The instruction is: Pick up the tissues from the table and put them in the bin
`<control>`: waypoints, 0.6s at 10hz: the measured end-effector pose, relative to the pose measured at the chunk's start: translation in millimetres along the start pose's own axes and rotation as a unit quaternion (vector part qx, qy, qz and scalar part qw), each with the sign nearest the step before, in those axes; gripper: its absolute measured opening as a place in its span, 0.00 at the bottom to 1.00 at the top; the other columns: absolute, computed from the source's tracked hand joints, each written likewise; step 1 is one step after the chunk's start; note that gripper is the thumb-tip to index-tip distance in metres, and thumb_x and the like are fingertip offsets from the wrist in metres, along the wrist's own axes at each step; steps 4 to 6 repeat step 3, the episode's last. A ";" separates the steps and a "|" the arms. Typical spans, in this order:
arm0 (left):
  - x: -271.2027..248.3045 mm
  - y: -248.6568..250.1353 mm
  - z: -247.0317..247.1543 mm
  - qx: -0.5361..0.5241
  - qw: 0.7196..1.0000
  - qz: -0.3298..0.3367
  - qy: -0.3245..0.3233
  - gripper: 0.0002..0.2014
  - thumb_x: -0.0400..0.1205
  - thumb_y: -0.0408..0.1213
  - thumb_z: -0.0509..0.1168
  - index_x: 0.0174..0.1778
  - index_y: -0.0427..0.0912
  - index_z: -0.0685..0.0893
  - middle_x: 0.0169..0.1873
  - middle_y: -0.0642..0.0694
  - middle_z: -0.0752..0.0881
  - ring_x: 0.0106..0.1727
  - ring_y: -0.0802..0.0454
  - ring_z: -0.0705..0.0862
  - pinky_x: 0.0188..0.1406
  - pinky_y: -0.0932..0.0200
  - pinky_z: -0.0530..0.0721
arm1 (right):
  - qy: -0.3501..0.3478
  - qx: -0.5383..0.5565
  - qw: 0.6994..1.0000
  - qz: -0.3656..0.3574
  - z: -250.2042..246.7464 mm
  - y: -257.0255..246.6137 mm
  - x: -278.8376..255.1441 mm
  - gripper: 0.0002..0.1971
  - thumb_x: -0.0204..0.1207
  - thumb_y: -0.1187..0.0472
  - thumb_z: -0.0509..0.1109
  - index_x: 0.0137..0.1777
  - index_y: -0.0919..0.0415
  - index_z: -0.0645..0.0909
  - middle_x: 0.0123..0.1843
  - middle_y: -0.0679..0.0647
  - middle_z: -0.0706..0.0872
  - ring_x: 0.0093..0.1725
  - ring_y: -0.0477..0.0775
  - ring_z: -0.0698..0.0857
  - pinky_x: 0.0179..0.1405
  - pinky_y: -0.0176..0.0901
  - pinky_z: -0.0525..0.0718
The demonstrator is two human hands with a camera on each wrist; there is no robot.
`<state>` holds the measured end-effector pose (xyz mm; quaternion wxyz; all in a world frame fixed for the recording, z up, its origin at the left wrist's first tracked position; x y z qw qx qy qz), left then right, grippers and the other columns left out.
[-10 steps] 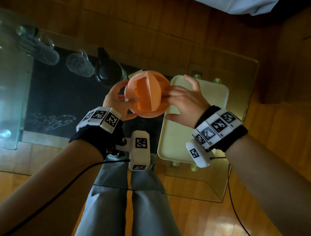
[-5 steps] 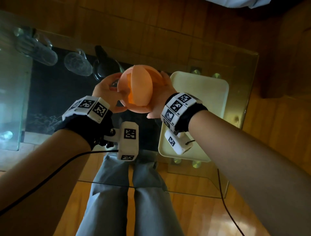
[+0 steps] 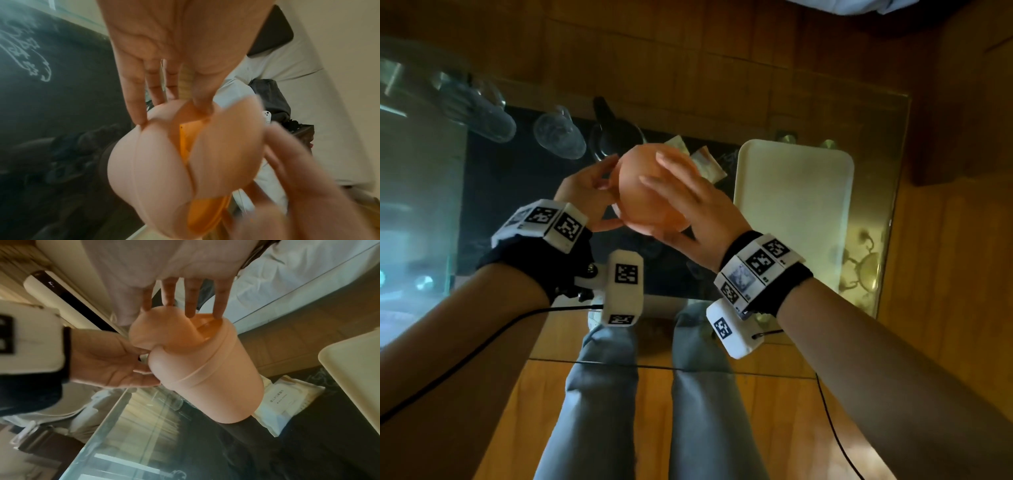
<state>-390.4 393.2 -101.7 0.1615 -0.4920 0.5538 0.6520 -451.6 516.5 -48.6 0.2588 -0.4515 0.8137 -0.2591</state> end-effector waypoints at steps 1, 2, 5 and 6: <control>-6.4 2.4 15.7 -0.004 1.000 0.023 -0.018 0.26 0.81 0.26 0.57 0.76 0.47 0.69 0.75 0.37 0.74 0.74 0.37 0.74 0.56 0.49 0.79 | -0.006 -0.058 0.997 0.041 2.4 17.1 -3.7 0.30 0.73 0.45 0.63 0.74 0.53 0.64 0.81 0.61 0.59 0.79 0.65 0.60 0.68 0.62 0.75; -21.3 2.7 -8.4 0.007 0.999 0.023 -0.032 0.25 0.82 0.27 0.57 0.75 0.47 0.69 0.76 0.39 0.72 0.75 0.39 0.72 0.61 0.48 0.76 | 0.001 -0.043 0.993 0.113 -3.3 3.2 -4.7 0.32 0.73 0.52 0.69 0.76 0.52 0.61 0.82 0.57 0.54 0.80 0.62 0.57 0.72 0.63 0.72; -45.5 13.8 -33.4 0.001 1.000 0.009 -0.024 0.22 0.81 0.29 0.59 0.72 0.46 0.72 0.72 0.41 0.75 0.72 0.43 0.75 0.64 0.43 0.79 | 0.044 0.023 0.980 0.192 -24.5 -17.4 -14.9 0.29 0.75 0.55 0.67 0.75 0.54 0.63 0.81 0.55 0.58 0.79 0.59 0.60 0.72 0.56 0.69; -45.5 13.8 -33.4 0.001 1.000 0.009 -0.024 0.22 0.81 0.29 0.59 0.72 0.46 0.72 0.72 0.41 0.75 0.72 0.43 0.75 0.64 0.43 0.79 | 0.044 0.023 0.980 0.192 -24.5 -17.4 -14.9 0.29 0.75 0.55 0.67 0.75 0.54 0.63 0.81 0.55 0.58 0.79 0.59 0.60 0.72 0.56 0.69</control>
Point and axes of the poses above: each hand's wrist, its own x-axis towards the middle knuckle, its own z-axis out of the palm, y = z × x, the point moved 8 cm from there along x, towards the middle knuckle
